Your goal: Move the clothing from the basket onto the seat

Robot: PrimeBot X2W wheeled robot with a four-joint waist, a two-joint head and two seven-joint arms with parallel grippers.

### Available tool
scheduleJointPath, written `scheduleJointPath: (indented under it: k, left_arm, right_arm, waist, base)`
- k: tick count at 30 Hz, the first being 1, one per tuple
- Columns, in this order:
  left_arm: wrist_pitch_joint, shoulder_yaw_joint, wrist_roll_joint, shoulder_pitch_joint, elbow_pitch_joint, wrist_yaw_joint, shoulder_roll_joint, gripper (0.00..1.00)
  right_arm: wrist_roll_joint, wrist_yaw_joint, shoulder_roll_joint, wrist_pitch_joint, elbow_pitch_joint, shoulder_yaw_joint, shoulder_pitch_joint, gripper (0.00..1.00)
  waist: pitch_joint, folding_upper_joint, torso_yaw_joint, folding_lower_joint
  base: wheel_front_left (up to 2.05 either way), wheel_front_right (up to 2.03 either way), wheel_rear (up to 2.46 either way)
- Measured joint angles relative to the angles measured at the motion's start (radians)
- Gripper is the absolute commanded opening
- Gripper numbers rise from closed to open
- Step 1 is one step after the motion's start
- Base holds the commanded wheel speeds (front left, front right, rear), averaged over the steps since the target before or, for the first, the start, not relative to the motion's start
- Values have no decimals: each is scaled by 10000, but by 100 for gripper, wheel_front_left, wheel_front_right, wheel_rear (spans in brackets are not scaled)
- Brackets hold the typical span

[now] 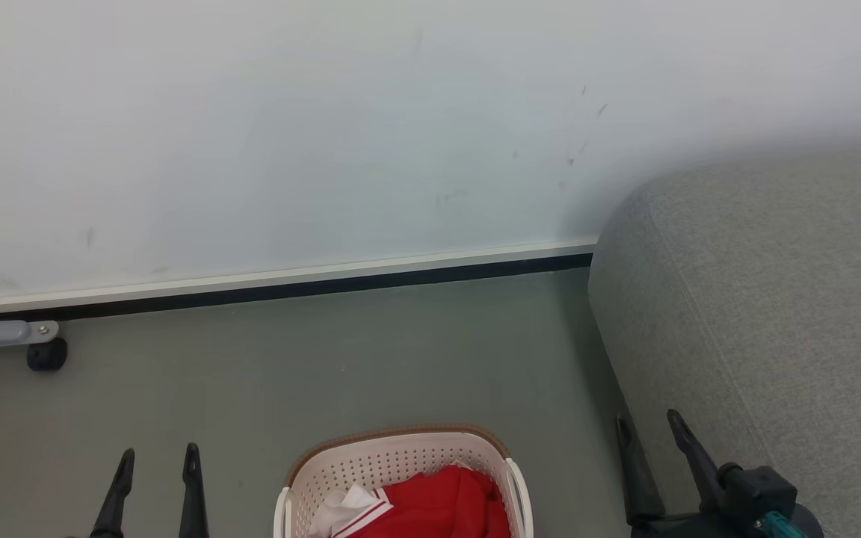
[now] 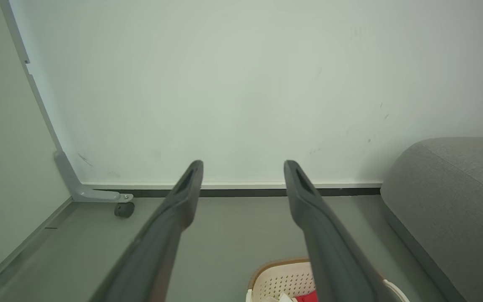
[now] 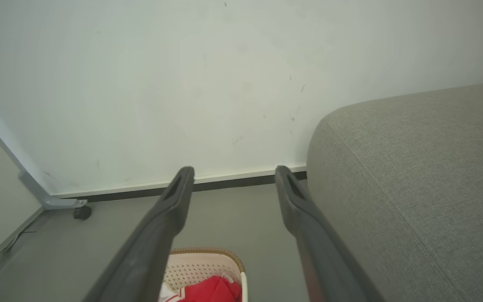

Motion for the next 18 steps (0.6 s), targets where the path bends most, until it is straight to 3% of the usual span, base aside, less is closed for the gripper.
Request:
scheduleJointPath:
  k: [5,18]
  left_arm:
    - [-130,0,556,151,-201,71,-6,100]
    - [-130,107,554,206,-217,56,-157,100]
  right_arm:
    - [-573,-50,-25,-169,-36,186,2,100]
    - [-573,-36,-12,-169,-29,123,5,100]
  waist:
    - [0,0,-27,0]
    - [38,0,-45,0]
  base:
    - [0,0,0]
    - [0,0,0]
